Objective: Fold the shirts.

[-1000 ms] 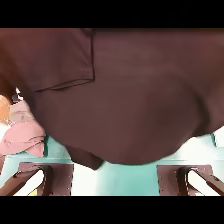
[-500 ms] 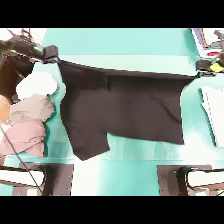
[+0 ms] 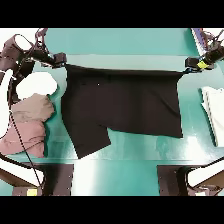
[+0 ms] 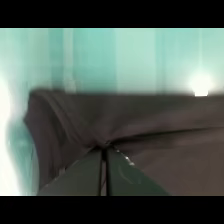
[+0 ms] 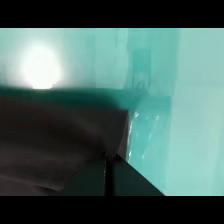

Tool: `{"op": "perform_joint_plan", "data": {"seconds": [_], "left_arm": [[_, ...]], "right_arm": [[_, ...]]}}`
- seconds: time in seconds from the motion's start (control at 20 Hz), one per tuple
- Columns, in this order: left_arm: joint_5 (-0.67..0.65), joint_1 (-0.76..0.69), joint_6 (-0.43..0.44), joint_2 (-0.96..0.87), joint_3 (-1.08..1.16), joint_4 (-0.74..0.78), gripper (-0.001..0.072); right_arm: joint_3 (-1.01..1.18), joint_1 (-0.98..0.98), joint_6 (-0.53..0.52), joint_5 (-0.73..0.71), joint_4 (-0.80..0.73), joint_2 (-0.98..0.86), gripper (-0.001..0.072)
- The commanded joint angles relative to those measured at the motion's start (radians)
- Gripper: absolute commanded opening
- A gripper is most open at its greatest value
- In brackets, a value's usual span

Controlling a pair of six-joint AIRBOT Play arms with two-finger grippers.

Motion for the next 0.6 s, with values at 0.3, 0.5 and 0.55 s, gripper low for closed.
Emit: {"op": "perform_joint_plan", "data": {"seconds": [0.3,0.5,0.55], "left_arm": [[-0.032,-0.003,0.005,-0.006,-0.201,0.021,0.0334],[-0.184,0.014,-0.018,0.04,-0.189,0.042,0.0489],[-0.218,0.019,-0.01,0.073,-0.204,0.065,0.049]], "right_arm": [[-0.333,0.022,0.026,-0.114,0.074,0.098,0.0099],[-0.335,-0.017,0.009,-0.068,0.157,0.167,0.0355],[-0.344,-0.037,-0.023,-0.034,0.182,0.2,0.0355]]}}
